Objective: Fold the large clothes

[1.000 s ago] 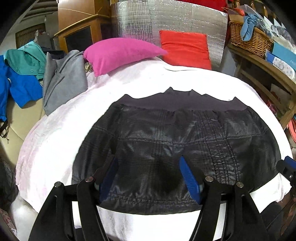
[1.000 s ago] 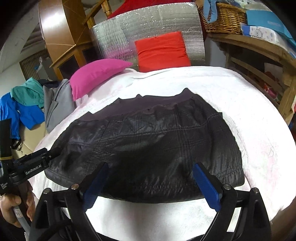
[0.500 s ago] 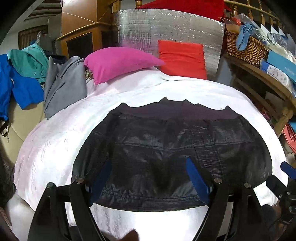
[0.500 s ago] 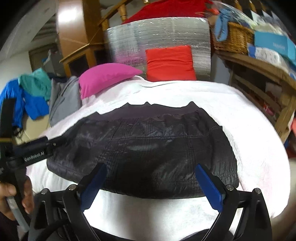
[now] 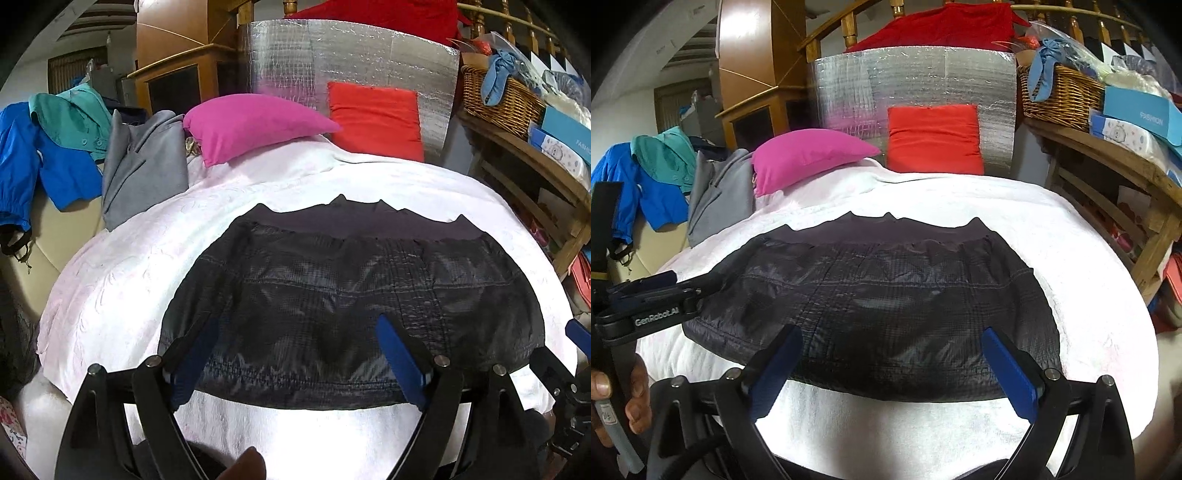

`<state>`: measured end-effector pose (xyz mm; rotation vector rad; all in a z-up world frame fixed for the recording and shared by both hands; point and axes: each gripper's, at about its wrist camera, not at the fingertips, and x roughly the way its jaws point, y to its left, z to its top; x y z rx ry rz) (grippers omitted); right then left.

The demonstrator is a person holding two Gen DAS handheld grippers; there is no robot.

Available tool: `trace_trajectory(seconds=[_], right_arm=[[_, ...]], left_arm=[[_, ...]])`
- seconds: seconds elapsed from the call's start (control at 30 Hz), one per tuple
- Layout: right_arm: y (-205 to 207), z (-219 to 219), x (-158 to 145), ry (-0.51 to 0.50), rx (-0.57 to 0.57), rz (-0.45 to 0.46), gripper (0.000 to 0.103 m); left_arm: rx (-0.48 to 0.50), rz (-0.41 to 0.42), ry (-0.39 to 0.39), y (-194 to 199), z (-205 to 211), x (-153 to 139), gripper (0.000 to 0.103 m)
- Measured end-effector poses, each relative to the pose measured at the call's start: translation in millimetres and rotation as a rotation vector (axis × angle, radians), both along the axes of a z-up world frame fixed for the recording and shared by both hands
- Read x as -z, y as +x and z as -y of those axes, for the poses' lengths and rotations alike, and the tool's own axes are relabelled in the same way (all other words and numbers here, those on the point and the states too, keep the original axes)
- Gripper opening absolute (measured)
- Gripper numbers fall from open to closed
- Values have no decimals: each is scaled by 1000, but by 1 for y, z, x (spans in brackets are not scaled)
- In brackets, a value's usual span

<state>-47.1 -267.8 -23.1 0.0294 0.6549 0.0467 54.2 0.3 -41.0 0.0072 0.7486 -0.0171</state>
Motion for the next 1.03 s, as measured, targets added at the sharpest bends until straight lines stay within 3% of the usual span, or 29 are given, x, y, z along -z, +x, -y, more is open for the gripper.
trace_trajectory(seconds=[1.03], right_arm=[[19,7,1,-17,41,-14,100]], left_arm=[[60,7,-5,4,15,-4,90]])
